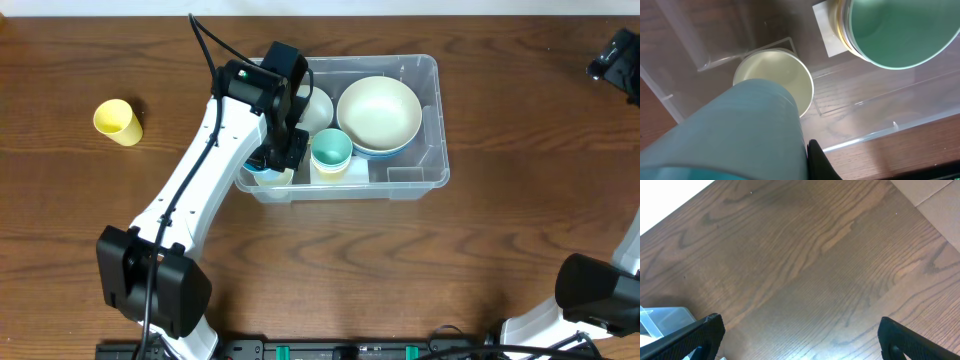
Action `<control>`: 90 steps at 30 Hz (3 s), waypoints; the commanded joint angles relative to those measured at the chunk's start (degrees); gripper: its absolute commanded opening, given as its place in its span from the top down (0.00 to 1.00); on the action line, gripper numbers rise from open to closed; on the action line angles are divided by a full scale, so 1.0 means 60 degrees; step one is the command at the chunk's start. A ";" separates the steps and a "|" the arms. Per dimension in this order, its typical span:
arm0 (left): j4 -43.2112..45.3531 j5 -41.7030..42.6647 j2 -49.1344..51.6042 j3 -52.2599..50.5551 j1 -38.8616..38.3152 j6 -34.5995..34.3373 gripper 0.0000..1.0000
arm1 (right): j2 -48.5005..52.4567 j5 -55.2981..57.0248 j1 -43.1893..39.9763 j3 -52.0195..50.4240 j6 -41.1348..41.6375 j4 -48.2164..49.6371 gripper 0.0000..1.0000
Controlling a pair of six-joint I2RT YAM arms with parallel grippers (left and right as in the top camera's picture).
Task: Pack container
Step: 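Carry the blue cup and lower it into the white cup, then release the blue cup and move left gripper to the yellow cup, then grasp the yellow cup rim with the left gripper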
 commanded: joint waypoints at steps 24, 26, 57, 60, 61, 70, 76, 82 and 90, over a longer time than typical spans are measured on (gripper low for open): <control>-0.0444 -0.0084 0.0018 0.1388 0.0055 -0.0007 0.44 | -0.0182 0.0062 -0.0044 0.0109 0.0124 -0.0007 0.01; -0.0477 -0.0685 -0.0280 0.1989 0.0197 -0.0317 0.44 | -0.0182 0.0062 -0.0044 0.0109 0.0124 -0.0011 0.01; 0.2765 -0.1297 0.2565 0.2787 0.6404 0.0317 0.14 | -0.0182 0.0062 -0.0044 0.0109 0.0124 -0.0011 0.01; 0.3206 -0.1286 0.2998 0.2787 0.6411 0.0772 0.13 | -0.0182 0.0062 -0.0044 0.0109 0.0124 -0.0011 0.01; 0.3289 -0.1286 0.3104 0.2787 0.6411 0.0922 0.12 | -0.0182 0.0062 -0.0044 0.0109 0.0124 -0.0011 0.01; 0.3534 -0.1297 0.4014 0.2779 0.6441 0.1417 0.12 | -0.0182 0.0062 -0.0044 0.0109 0.0124 -0.0011 0.01; 0.3457 -0.1297 0.4517 0.2776 0.6437 0.1413 0.16 | -0.0182 0.0062 -0.0044 0.0109 0.0124 -0.0011 0.01; 0.3096 -0.1300 0.4969 0.2750 0.6437 0.1413 0.41 | -0.0182 0.0062 -0.0044 0.0109 0.0124 -0.0011 0.01; 0.2546 -0.1304 0.5027 0.2710 0.6437 0.1126 0.92 | -0.0182 0.0062 -0.0044 0.0109 0.0124 -0.0007 0.01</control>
